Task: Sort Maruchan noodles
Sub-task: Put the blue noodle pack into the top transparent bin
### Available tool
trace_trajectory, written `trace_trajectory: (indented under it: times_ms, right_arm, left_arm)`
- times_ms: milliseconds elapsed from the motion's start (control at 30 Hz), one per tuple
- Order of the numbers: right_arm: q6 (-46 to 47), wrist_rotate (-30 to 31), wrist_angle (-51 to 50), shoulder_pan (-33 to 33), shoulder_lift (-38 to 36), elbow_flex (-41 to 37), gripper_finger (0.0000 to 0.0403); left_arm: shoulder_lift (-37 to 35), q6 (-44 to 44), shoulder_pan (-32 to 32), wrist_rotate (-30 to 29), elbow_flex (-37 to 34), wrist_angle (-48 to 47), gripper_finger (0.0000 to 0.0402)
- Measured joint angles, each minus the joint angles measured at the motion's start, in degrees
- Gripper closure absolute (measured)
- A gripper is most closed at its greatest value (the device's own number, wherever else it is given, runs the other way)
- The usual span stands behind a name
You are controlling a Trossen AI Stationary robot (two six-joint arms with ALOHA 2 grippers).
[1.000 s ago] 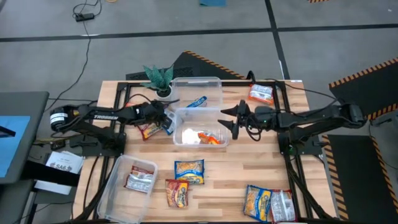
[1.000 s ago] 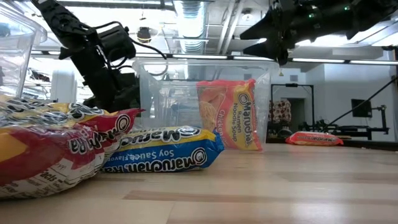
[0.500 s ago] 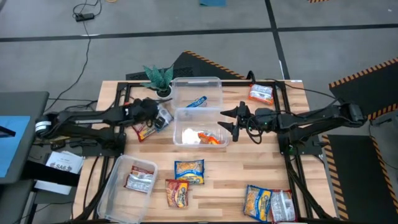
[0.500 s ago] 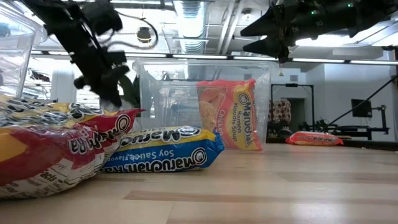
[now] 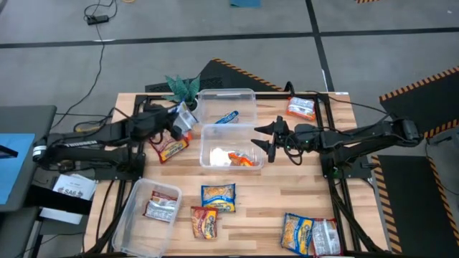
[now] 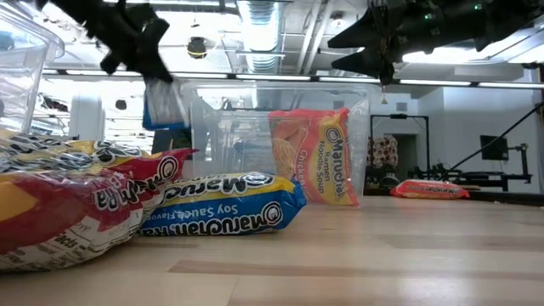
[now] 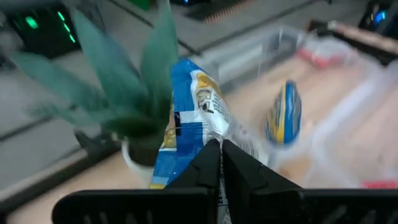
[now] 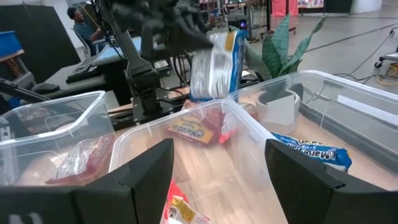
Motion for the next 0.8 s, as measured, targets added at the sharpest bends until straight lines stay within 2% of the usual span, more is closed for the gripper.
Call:
trace_trajectory:
  times_ms: [233,600,800]
  right_arm:
    - [-0.33,-0.01,0.91,-0.07,0.00,0.00,0.0127]
    - [-0.34,-0.01,0.97,-0.05,0.00,0.00,0.0127]
    - [-0.36,-0.01,0.82,-0.05,0.00,0.00,0.0127]
  left_arm:
    - [8.30,8.91,-0.64,-2.22,9.77,4.89,0.0401]
    - [29.08,22.94,1.28,-1.74,23.69,15.99,0.0401]
    - [38.19,26.71,4.41,1.66,28.53,18.44,0.0401]
